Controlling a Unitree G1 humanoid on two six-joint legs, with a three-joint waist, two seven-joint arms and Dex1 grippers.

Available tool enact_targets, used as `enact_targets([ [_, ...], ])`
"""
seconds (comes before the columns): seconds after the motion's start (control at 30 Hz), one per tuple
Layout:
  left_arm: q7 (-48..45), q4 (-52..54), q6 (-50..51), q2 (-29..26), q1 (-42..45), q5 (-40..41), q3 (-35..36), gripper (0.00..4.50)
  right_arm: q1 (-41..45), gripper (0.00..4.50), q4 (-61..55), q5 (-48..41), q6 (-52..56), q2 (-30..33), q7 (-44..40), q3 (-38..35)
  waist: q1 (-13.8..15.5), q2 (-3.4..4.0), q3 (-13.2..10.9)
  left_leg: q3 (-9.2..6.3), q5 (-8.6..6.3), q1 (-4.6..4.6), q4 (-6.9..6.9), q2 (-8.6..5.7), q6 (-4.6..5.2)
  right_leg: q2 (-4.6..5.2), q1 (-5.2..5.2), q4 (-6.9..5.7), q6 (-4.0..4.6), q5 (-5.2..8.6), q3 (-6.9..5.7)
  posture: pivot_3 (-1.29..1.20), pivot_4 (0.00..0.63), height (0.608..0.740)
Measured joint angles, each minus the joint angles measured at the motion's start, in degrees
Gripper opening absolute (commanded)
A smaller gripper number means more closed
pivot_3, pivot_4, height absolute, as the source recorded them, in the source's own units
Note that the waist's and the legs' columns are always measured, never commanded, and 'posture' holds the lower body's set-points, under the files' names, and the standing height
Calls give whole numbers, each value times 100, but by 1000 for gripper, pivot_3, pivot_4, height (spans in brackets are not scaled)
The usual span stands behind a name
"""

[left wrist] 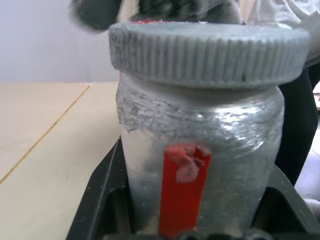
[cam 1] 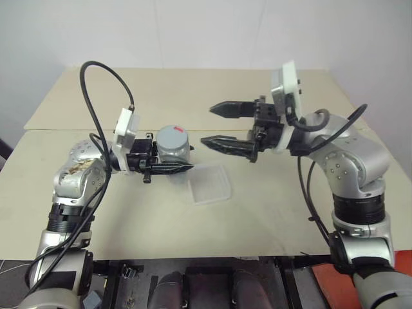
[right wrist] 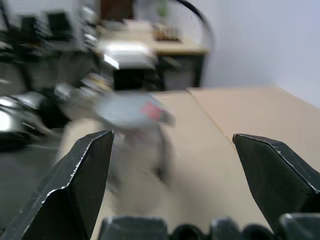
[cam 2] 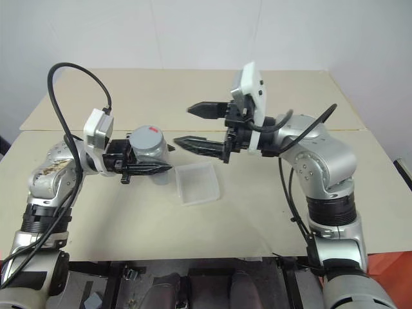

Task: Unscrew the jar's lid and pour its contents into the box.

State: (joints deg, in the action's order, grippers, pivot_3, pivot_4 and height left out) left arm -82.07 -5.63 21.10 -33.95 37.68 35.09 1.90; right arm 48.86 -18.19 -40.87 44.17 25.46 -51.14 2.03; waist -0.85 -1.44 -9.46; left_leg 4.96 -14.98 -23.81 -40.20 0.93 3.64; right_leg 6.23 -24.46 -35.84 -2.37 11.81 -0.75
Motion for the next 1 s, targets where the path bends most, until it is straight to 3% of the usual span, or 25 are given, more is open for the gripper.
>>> enact_targets([
  [0.23, 0, -61, -2, 120, 65, -52, -77, 1927, 403, 4468, 273, 579, -14, -725, 682, 841, -1, 0, 0, 1, 2, 0, 0, -3, -4, 0, -1, 0, 0, 0, -1, 0, 150, 740],
  [0.4, 12, -62, 5, 120, 65, -55, -75, 1927, 460, 4468, 671, 877, -102, -912, 781, 998, 18, 0, 0, 1, 3, -1, 0, -4, -5, 0, 0, 3, 0, 0, -3, 0, 150, 740],
  [1.0, 33, -43, 37, -17, 49, -38, -58, 1927, 92, 4468, 280, 439, -113, 35, 314, 481, 9, 0, 0, 1, 0, -1, 1, -2, 0, 1, 0, 4, 0, 0, -2, 0, 150, 740],
])
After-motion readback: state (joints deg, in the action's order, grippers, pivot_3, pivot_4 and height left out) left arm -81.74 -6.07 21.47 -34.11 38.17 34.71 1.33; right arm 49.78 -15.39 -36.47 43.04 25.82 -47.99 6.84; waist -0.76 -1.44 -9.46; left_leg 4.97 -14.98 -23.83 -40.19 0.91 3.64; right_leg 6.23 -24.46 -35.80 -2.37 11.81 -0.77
